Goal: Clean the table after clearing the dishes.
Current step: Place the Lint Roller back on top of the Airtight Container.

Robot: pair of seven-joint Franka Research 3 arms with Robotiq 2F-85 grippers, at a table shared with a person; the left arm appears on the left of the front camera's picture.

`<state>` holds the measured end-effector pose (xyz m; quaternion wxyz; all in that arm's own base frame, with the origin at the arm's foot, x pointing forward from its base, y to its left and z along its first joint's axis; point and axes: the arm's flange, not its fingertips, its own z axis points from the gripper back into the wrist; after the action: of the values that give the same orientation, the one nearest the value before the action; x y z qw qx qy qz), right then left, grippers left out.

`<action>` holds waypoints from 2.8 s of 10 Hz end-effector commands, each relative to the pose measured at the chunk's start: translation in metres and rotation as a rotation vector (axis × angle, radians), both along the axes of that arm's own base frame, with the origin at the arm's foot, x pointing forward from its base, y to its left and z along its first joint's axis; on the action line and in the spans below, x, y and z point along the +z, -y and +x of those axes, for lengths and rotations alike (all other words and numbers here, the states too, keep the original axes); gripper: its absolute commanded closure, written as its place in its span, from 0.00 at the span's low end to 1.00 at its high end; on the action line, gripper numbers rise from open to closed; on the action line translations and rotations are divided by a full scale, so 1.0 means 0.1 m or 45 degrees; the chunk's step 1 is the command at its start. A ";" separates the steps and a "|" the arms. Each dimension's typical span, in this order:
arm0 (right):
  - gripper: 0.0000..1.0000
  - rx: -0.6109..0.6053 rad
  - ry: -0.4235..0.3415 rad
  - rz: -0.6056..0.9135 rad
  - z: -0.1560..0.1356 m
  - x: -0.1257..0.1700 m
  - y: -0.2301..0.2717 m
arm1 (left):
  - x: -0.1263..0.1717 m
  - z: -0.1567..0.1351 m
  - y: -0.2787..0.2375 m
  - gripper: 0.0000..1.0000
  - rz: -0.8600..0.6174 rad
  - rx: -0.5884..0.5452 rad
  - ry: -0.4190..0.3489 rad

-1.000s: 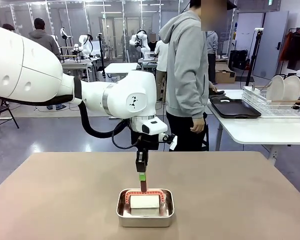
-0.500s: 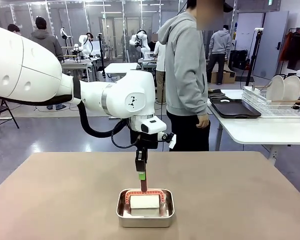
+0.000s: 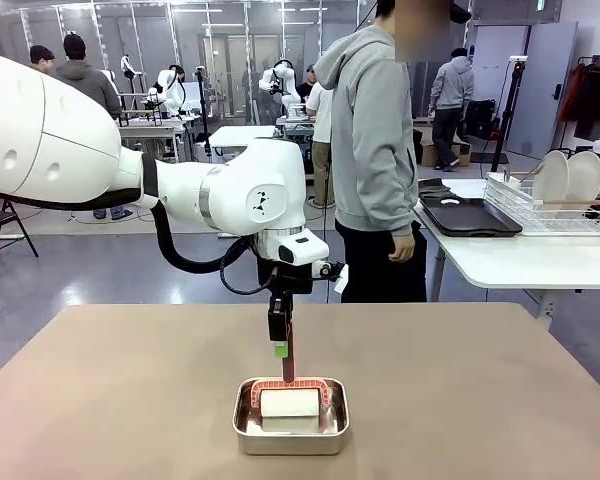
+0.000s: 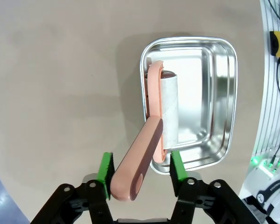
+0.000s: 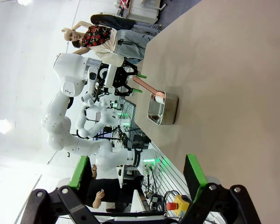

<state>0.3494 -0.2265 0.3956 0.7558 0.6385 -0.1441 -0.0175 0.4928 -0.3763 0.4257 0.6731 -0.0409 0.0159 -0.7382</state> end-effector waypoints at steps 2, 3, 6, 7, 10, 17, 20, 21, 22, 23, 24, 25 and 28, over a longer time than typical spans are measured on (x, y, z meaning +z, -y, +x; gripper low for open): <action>0.00 0.000 0.010 -0.002 -0.01 0.03 -0.01 | 0.05 -0.02 -0.03 0.00 -0.024 -0.022 0.030; 0.00 0.000 0.010 -0.002 -0.01 0.03 -0.01 | 0.05 -0.02 -0.04 0.00 -0.026 -0.025 0.039; 0.00 0.000 0.010 -0.002 -0.01 0.03 -0.01 | 0.12 -0.04 -0.09 0.00 -0.043 -0.021 0.062; 0.00 0.000 0.010 -0.002 -0.01 0.03 -0.01 | 0.16 -0.04 -0.11 0.00 -0.061 -0.006 0.080; 0.00 0.000 0.010 -0.002 -0.01 0.03 -0.01 | 0.12 0.01 -0.01 0.00 -0.025 0.004 0.043; 0.00 0.000 0.010 -0.002 -0.01 0.03 -0.01 | 0.42 0.07 -0.14 0.00 -0.050 0.074 0.029; 0.00 0.000 0.010 -0.002 -0.01 0.03 -0.01 | 1.10 0.11 -0.85 0.00 -0.338 0.376 -0.146; 0.00 0.000 0.010 -0.002 -0.01 0.03 -0.01 | 1.23 0.10 -1.33 0.00 -0.486 0.578 -0.205; 0.00 0.000 0.010 -0.002 -0.01 0.03 -0.01 | 1.28 0.04 -1.85 0.00 -0.573 0.800 -0.200; 0.00 0.000 0.010 -0.002 -0.01 0.03 -0.01 | 1.30 -0.07 -2.44 0.00 -0.713 1.010 -0.194; 0.00 0.000 0.010 -0.002 -0.01 0.03 -0.01 | 1.28 -0.24 -3.02 0.00 -0.978 1.141 -0.295; 0.00 0.000 0.010 -0.002 -0.01 0.03 -0.01 | 1.21 -0.43 -3.60 0.00 -1.105 1.320 -0.274; 0.00 0.000 0.010 -0.002 -0.01 0.03 -0.01 | 0.59 -0.88 -5.05 0.00 -1.538 1.741 -0.345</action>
<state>0.3491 -0.2268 0.3958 0.7558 0.6383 -0.1447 -0.0177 0.4021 0.1245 0.5029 0.8513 -0.4458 -0.2503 -0.1182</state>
